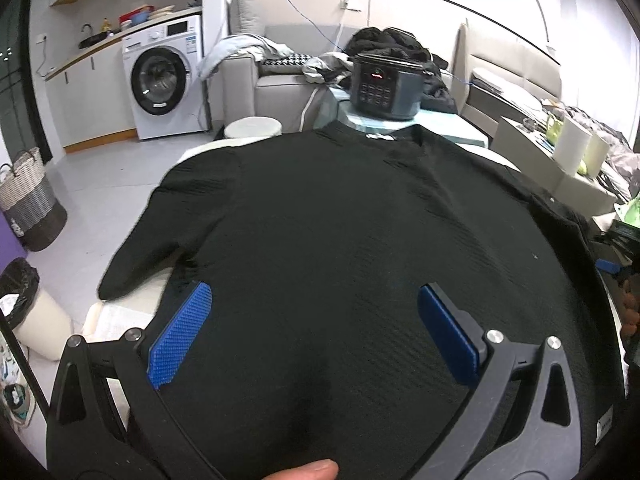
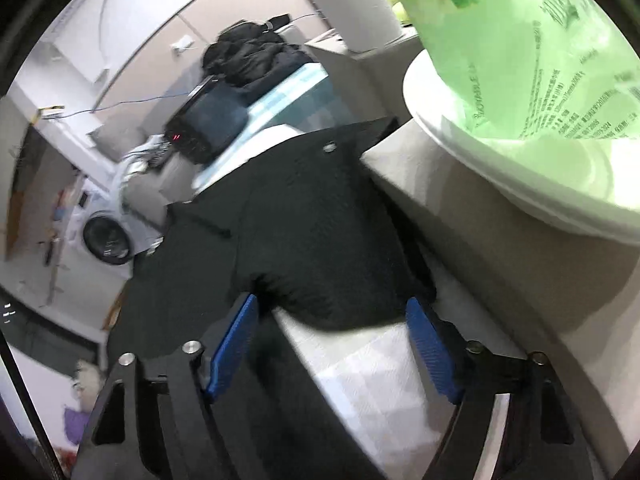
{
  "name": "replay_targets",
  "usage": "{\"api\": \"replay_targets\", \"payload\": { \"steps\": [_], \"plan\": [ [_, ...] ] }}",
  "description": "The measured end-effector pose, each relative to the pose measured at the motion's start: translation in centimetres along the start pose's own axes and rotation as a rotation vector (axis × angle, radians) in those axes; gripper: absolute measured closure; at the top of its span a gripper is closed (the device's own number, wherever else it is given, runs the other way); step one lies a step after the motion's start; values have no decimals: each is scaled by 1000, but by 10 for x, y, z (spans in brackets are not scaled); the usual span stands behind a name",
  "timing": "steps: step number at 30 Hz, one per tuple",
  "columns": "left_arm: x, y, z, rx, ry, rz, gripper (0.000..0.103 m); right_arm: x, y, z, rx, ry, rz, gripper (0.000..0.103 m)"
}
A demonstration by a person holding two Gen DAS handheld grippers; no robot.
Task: Fold small clothes
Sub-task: 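Reach the right gripper to the sweater sleeve and close on its cuff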
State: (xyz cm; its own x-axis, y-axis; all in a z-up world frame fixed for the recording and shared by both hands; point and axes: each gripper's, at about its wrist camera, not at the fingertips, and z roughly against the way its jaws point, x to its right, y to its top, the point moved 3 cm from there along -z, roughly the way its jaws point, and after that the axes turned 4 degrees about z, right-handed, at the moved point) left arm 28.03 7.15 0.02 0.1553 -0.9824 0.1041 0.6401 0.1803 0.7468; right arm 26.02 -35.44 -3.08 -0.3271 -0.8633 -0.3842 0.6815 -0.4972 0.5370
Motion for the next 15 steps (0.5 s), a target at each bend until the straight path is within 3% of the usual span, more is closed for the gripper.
{"api": "replay_targets", "payload": {
  "steps": [3, 8, 15],
  "plan": [
    [11, -1, -8, -13, -19, -17, 1, -3, 2, -7, 13, -103, 36, 33],
    [30, -1, -17, -20, -40, -47, 1, -5, -4, -3, 30, -202, 77, 34],
    [51, -1, -30, -46, -80, -63, 1, 10, -8, 0, 38, -190, 12, 36]
  ]
}}
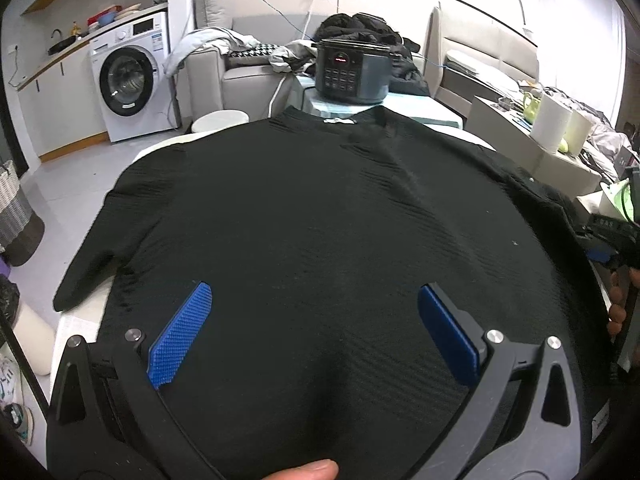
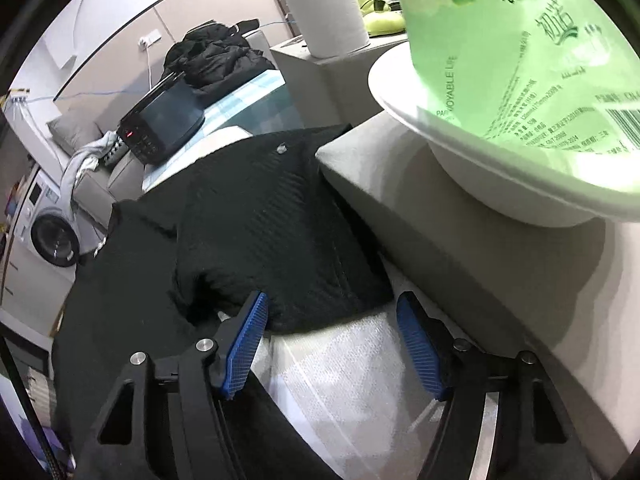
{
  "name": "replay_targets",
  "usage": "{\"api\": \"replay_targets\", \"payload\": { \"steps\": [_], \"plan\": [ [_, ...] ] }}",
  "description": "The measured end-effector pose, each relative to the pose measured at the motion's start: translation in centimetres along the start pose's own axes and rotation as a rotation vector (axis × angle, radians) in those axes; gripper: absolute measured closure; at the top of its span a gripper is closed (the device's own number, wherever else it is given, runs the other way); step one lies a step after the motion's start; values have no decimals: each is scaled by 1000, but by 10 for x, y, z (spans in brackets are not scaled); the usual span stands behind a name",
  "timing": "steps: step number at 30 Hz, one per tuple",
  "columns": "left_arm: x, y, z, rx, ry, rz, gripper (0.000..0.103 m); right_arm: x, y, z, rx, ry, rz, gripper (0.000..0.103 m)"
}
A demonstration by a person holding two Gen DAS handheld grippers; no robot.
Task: Fold small clothes
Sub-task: 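Reach the right gripper to the sweater sleeve and close on its cuff, then lift the sleeve with the right gripper and fold it across the sweater body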
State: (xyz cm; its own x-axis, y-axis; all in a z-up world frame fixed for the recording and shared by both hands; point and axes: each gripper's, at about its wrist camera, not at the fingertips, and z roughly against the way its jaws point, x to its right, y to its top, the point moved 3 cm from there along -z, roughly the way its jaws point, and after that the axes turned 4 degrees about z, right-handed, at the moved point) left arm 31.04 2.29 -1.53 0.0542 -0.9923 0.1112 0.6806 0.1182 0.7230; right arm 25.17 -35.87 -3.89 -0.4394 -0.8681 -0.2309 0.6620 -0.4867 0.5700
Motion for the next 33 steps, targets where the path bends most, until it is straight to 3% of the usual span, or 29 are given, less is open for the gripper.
{"api": "replay_targets", "payload": {
  "steps": [3, 4, 7, 15, 20, 25, 30, 33],
  "plan": [
    [9, 1, -3, -3, -14, -10, 1, -2, 3, -2, 13, -52, -2, 61],
    [11, 1, -4, -5, -18, -14, 1, -3, 5, -3, 23, -88, 9, 76],
    [18, 0, -6, -9, -27, -22, 1, -7, 7, -5, 35, -128, 61, 88],
    [24, -4, -5, -19, -48, -35, 1, -42, 22, 30, 157, -182, 282, 91],
    [19, -5, 3, -12, -53, -32, 1, -69, 40, 53, 243, -290, 517, 91],
    [14, -6, 3, -20, -57, -4, 1, -73, 51, 58, 256, -350, 601, 91],
    [11, -5, 3, -22, -59, 1, 1, -87, 65, 63, 302, -283, 597, 91],
    [11, -5, 3, -23, -60, 3, 1, -124, 60, 81, 379, -95, 668, 91]
  ]
}}
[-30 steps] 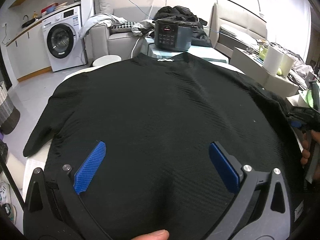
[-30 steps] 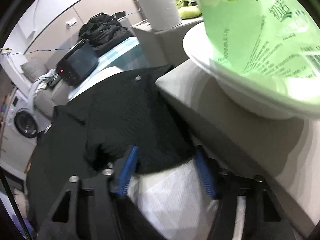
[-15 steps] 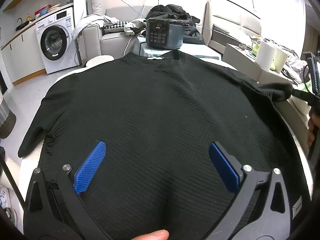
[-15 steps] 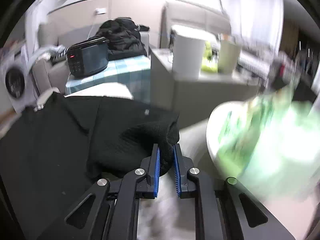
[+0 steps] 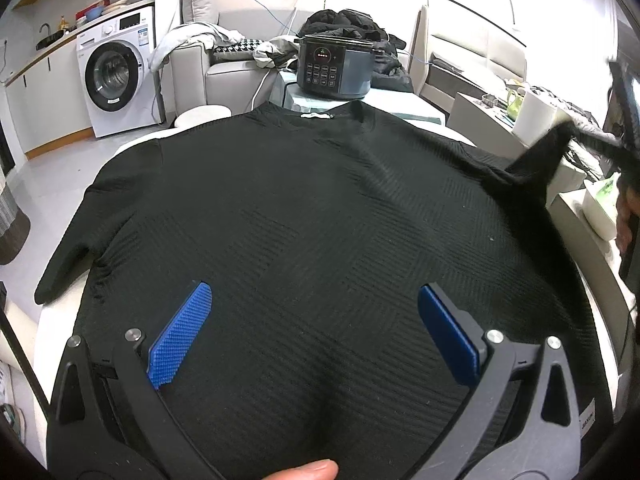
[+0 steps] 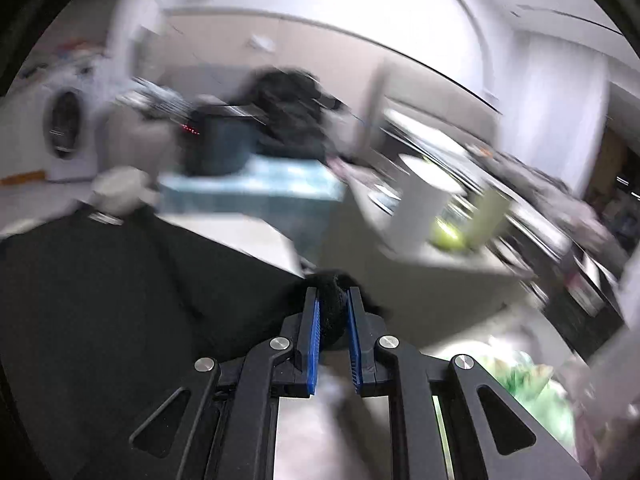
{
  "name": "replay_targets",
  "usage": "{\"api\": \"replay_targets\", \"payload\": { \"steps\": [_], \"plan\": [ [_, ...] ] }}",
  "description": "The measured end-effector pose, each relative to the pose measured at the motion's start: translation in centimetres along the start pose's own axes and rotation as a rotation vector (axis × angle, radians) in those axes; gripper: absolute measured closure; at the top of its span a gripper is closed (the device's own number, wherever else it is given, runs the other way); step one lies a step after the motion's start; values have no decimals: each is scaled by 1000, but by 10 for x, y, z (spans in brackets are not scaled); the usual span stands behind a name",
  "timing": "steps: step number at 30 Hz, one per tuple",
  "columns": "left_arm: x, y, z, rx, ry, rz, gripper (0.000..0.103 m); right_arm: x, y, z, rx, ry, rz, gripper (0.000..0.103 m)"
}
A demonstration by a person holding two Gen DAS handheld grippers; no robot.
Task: Fold small clothes
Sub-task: 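Lift the sleeve with the right gripper and fold it across the sweater body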
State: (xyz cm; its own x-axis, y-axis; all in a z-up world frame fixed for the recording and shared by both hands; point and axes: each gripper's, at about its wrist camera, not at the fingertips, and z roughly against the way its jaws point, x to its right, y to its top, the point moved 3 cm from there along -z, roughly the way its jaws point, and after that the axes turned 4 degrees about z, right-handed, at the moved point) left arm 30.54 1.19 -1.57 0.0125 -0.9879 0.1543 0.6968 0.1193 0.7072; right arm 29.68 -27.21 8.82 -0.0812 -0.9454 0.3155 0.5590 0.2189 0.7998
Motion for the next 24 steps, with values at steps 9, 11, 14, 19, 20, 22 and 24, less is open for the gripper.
{"api": "replay_targets", "payload": {
  "steps": [9, 11, 14, 19, 20, 22, 24],
  "plan": [
    [-7, -9, 7, -12, 1, 15, 1, -90, -17, 33, -97, 762, 161, 58],
    [-8, -11, 7, -14, -2, 18, 1, -74, -19, 33, -92, 723, 120, 52],
    [-7, -10, 6, -16, -12, 28, 1, -54, -20, 14, -132, 511, 71, 51],
    [-6, -9, 8, -18, -21, 40, 1, -59, -40, -23, -272, 362, 83, 51],
    [-6, -9, 7, -20, -21, 44, 1, -58, -46, -27, -284, 380, 89, 51],
    [-5, -6, 4, -24, -26, 58, 1, -58, -55, -31, -308, 411, 108, 51],
    [-2, -1, -1, -32, -47, 77, 1, -66, -65, -33, -317, 412, 152, 51]
  ]
}}
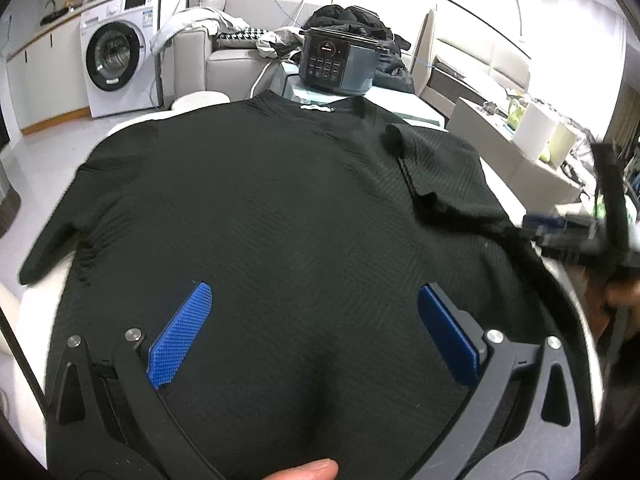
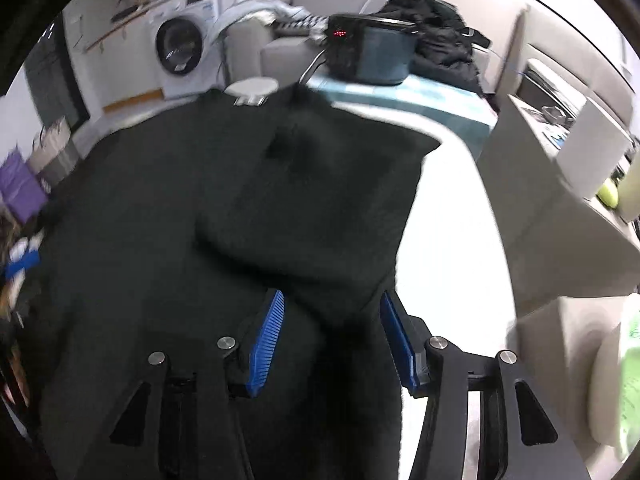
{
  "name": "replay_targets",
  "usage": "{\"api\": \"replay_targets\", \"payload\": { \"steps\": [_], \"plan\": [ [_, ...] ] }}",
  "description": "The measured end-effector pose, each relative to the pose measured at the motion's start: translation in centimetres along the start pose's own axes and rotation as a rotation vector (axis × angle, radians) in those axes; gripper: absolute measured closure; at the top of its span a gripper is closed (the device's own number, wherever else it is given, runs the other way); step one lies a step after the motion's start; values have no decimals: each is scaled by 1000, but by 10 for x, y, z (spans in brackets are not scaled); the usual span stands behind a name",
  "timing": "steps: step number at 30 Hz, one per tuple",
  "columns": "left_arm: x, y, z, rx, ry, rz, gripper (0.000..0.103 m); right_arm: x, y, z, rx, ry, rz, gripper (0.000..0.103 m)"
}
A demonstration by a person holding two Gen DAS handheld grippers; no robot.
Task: Fold small clothes
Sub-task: 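Lift the sleeve with the right gripper and fold it across the sweater body, then open the right gripper to release the folded sleeve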
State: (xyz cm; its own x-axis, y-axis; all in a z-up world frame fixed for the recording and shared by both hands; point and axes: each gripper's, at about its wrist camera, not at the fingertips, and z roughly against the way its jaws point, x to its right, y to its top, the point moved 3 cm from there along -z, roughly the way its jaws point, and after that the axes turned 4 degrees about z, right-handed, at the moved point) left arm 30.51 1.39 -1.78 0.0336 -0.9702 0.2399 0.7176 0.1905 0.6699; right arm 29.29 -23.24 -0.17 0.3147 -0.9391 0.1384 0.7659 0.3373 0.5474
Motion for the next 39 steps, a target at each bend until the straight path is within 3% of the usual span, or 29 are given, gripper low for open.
{"api": "replay_targets", "payload": {
  "steps": [3, 6, 7, 8, 12, 14, 16, 19, 23, 27, 30, 35, 39],
  "plan": [
    [11, 9, -13, -26, -57, 39, 1, -6, -12, -15, -28, -54, 57, 52],
    [27, 17, -26, -53, -91, 56, 1, -8, -24, -24, -45, -92, 78, 77],
    [32, 19, -31, -56, -95, 52, 1, -11, -29, -21, -51, -88, 78, 91],
    [38, 20, -33, -57, -101, 49, 1, -10, -34, -19, -62, -93, 94, 92],
    [59, 29, -50, -74, -145, 54, 1, -12, -52, -8, -43, -73, 123, 89],
    [68, 35, -63, -91, -177, 60, 2, -11, -47, -6, -25, -29, 72, 77],
    [78, 42, -78, -107, -203, 71, 15, -11, -43, 1, 16, 38, 12, 76],
    [93, 50, -94, -117, -245, 64, 22, -16, -35, 8, 69, 77, -10, 74],
    [117, 57, -111, -119, -249, -15, 35, -15, -30, -4, 46, 71, -37, 71],
    [134, 59, -132, -152, -247, -66, 57, -16, -30, -4, 47, 67, -47, 71],
    [139, 58, -144, -165, -240, -80, 91, -16, -30, -4, 57, 71, -53, 70],
    [142, 54, -136, -131, -233, -126, 94, -11, -33, -5, 61, 76, -68, 70],
    [141, 46, -139, -170, -203, -143, 94, -5, -32, -7, 61, 86, -88, 70]
  ]
}}
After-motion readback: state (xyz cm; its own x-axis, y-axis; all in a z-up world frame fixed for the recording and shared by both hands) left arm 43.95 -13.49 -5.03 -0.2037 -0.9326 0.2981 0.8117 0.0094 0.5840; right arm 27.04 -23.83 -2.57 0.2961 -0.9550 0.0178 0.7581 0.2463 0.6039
